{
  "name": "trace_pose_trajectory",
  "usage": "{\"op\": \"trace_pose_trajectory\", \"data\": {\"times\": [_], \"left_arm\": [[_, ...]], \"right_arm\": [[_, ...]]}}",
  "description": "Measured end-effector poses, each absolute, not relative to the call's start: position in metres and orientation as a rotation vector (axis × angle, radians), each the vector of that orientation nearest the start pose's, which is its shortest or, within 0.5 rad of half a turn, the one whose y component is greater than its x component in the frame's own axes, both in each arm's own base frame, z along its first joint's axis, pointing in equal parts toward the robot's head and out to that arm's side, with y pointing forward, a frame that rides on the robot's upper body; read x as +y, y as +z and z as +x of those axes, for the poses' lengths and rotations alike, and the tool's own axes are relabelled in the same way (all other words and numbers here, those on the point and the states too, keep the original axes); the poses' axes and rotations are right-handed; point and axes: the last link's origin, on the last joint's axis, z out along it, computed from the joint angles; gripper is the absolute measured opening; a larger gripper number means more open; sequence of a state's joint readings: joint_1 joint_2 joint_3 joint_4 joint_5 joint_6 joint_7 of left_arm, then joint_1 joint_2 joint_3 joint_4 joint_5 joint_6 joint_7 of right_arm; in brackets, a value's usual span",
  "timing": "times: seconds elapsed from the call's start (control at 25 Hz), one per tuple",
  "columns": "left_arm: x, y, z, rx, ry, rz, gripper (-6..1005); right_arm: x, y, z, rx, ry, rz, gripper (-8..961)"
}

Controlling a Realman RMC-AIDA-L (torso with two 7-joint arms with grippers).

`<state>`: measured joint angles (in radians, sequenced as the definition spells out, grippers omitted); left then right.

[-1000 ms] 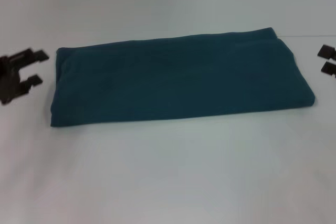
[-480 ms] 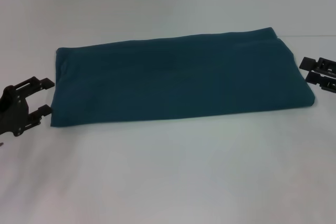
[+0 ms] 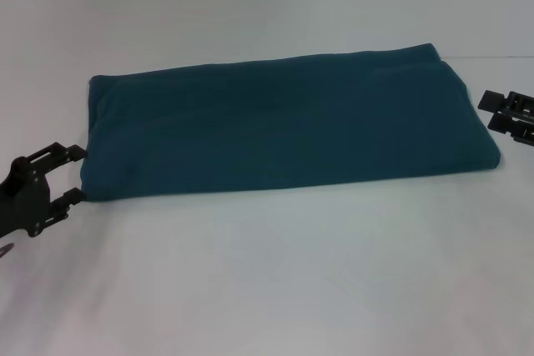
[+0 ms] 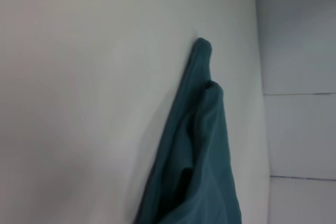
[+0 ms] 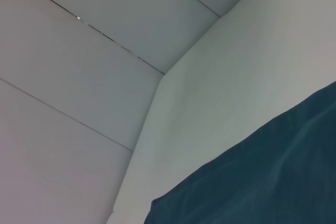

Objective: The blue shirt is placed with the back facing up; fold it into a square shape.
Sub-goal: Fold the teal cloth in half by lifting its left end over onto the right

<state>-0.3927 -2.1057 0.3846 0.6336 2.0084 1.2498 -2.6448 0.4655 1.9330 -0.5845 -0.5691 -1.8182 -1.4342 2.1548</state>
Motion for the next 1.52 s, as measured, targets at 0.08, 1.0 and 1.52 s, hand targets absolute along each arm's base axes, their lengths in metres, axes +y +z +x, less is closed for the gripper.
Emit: {"op": "trace_pose_trajectory", "data": {"times": [0.08, 1.0, 1.52], "left_arm": [[0.315, 0.030, -0.361, 2.781, 1.386, 1.498, 749], [0.320, 0.021, -0.370, 2.893, 1.347, 1.464, 749], [0.324, 0.014, -0.369, 2.914, 1.327, 1.456, 748]], "right_arm": [[0.347, 0.077, 0.317, 1.680, 1.039, -2.014, 747], [0.340, 0.074, 0.323, 1.710, 1.033, -1.998, 746], [0.339, 0.073, 0.325, 1.714, 1.020, -1.999, 746]]}}
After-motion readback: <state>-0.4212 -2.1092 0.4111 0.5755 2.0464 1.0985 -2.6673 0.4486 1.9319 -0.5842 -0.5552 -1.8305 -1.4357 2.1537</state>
